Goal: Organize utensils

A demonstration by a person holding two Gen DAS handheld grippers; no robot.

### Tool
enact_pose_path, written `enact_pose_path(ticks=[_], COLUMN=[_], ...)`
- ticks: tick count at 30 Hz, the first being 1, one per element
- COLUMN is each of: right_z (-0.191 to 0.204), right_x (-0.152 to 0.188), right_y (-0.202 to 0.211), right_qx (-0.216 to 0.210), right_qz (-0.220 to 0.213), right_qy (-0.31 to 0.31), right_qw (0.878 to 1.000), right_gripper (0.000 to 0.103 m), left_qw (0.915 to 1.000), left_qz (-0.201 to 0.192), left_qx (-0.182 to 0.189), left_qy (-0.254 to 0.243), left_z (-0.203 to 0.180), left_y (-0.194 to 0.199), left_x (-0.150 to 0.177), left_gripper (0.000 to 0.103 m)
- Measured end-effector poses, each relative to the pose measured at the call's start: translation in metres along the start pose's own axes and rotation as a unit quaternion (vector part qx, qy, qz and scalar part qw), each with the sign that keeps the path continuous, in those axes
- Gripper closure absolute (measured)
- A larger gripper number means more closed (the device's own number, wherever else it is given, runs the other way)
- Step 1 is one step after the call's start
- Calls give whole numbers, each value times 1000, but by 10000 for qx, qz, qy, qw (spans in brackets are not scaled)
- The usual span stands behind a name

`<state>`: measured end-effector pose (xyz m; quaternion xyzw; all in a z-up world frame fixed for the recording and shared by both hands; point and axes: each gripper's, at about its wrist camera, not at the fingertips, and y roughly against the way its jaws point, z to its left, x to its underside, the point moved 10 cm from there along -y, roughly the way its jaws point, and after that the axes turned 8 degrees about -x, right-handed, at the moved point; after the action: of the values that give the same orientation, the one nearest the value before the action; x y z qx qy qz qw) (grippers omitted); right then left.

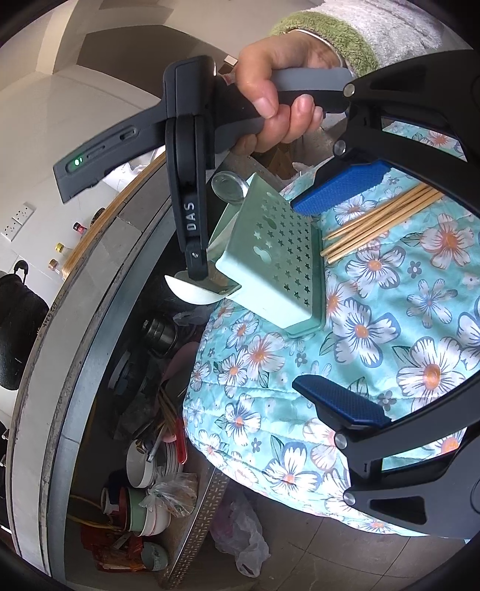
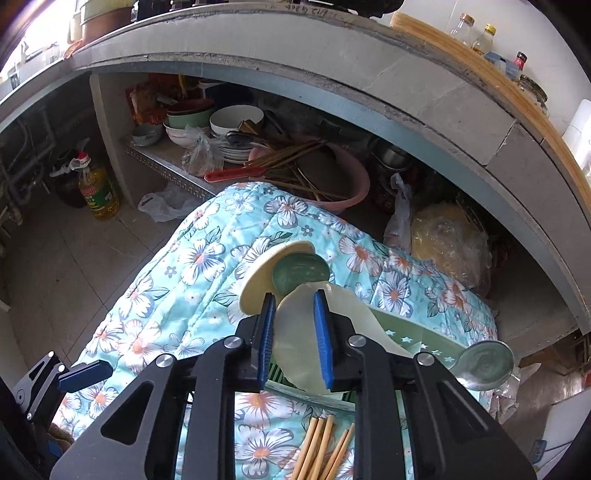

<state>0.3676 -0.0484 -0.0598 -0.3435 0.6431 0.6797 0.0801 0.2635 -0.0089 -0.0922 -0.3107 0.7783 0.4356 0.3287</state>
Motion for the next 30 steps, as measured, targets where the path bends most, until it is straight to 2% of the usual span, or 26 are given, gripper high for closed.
enact_pose_path(ticks=[4,12,20,27,30], right_z=[0,-16,-61,-108,-119], right_x=[-4,-16,-24,-19,-13], right_y=[14,51,83,95,94], right_qx=[-4,171,355,488,338], right_qz=[-137,-549,-915,-1034,-1019], right_qy=[23,9,-375,-840,-1055], right_qw=[9999,9983,9945,9899,9886], right_gripper=[95,98,98,98,98], left_qw=[10000,10000,10000,10000,10000], left_qz=[-9,-18,-20,-18,-16], left_qx=[8,17,13,15,11], left_qy=[4,-3,-1,-6,-17], left_z=[0,-1,-2,-1,-2], left_y=[0,1,0,0,0], left_x=[0,-1,-1,-1,0], left_gripper=[18,18,18,18,18])
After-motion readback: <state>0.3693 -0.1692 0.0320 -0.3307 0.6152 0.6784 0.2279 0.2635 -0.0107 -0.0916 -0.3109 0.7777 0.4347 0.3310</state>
